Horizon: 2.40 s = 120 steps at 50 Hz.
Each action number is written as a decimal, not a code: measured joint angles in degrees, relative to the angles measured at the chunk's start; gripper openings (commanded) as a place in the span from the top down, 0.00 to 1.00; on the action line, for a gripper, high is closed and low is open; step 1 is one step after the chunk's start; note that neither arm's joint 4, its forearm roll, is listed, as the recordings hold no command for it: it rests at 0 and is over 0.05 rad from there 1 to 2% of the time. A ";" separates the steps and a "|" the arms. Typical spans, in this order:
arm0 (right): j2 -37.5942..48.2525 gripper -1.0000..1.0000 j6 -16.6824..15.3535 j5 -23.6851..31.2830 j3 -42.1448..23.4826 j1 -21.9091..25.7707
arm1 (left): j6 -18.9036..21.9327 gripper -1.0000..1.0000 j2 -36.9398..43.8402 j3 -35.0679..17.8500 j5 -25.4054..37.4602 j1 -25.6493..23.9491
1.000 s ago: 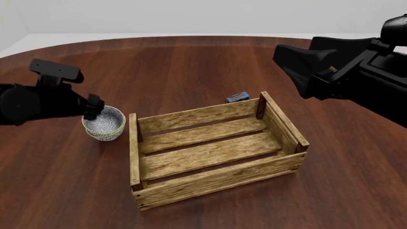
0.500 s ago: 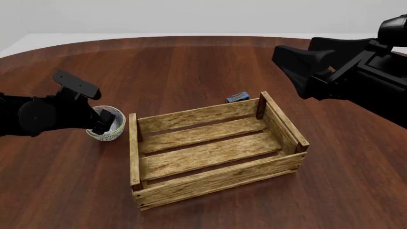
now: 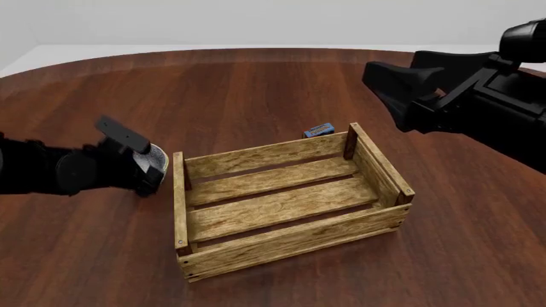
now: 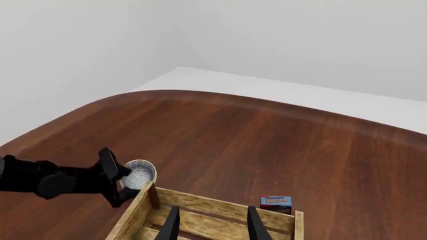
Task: Stack the right bowl on the left bowl and place them in the tray.
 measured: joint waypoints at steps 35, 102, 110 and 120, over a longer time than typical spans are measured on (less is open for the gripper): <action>0.18 0.00 -0.05 0.04 -0.04 -0.03 | 1.17 1.00 8.40 -0.02 -6.03 0.59; -0.46 0.00 0.23 0.14 -0.01 -1.02 | -0.51 1.00 -17.57 -6.55 13.29 -7.32; -0.36 0.00 0.41 0.13 -0.16 -1.59 | 0.34 1.00 -18.18 -8.14 14.54 -10.83; -0.15 0.00 0.58 0.05 -0.33 -2.39 | 1.60 1.00 -17.82 -9.71 15.06 -15.38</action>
